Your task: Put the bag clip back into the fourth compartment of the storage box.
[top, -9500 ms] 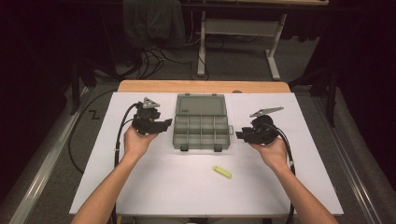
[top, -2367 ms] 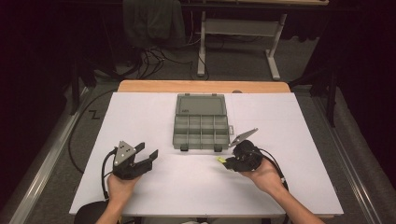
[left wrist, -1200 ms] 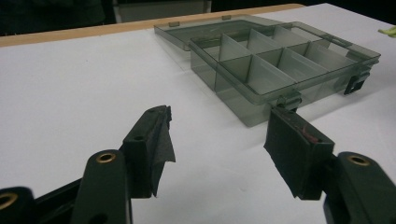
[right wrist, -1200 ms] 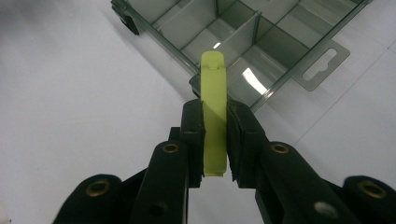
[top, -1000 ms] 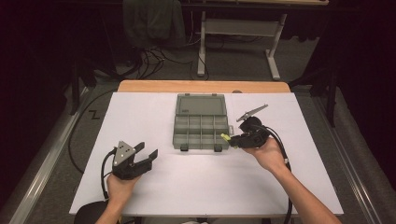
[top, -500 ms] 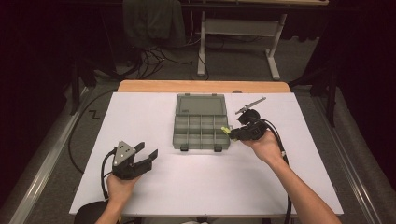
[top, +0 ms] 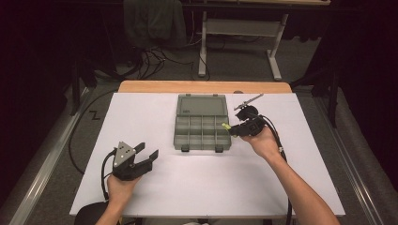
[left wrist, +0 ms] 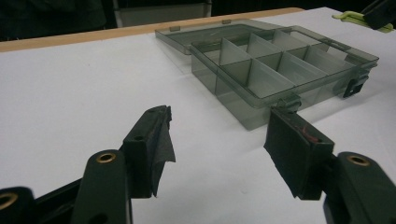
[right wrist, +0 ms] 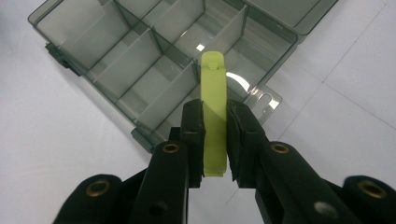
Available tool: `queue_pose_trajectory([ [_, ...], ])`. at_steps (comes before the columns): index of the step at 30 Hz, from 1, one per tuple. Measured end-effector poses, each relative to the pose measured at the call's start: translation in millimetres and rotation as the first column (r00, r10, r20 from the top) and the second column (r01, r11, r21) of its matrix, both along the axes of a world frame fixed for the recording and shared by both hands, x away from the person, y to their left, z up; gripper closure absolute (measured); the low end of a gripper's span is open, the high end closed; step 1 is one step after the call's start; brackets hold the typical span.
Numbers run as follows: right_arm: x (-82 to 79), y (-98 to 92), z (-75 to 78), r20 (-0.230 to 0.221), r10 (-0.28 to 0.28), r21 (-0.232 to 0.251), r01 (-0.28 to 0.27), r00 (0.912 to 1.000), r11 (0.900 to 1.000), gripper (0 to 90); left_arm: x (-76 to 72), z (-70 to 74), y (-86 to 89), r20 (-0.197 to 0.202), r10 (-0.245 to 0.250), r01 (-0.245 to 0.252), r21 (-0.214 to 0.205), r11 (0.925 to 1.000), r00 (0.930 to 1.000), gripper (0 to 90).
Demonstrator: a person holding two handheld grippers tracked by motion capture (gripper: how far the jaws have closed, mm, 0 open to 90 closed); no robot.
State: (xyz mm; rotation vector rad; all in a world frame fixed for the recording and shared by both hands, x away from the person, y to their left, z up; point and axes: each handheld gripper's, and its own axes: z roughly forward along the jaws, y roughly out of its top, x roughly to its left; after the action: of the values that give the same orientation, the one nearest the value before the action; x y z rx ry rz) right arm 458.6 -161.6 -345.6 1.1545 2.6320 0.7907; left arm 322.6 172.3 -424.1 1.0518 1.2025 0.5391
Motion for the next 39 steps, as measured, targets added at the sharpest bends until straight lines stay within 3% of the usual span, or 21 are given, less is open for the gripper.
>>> queue_pose_trajectory([
  [28,24.5,17.6,-7.0,0.008,-0.063,-0.029,0.063,0.9980,0.9976,79.9,-0.4,0.3,0.3,0.003,-0.003,0.003,0.001,1.0000,1.0000,40.0],
  [39,32.7,27.3,-14.5,0.019,-0.081,-0.066,0.082,0.9966,0.9944,79.7,0.1,0.0,0.8,0.002,-0.001,0.001,0.001,1.0000,1.0000,40.0],
])
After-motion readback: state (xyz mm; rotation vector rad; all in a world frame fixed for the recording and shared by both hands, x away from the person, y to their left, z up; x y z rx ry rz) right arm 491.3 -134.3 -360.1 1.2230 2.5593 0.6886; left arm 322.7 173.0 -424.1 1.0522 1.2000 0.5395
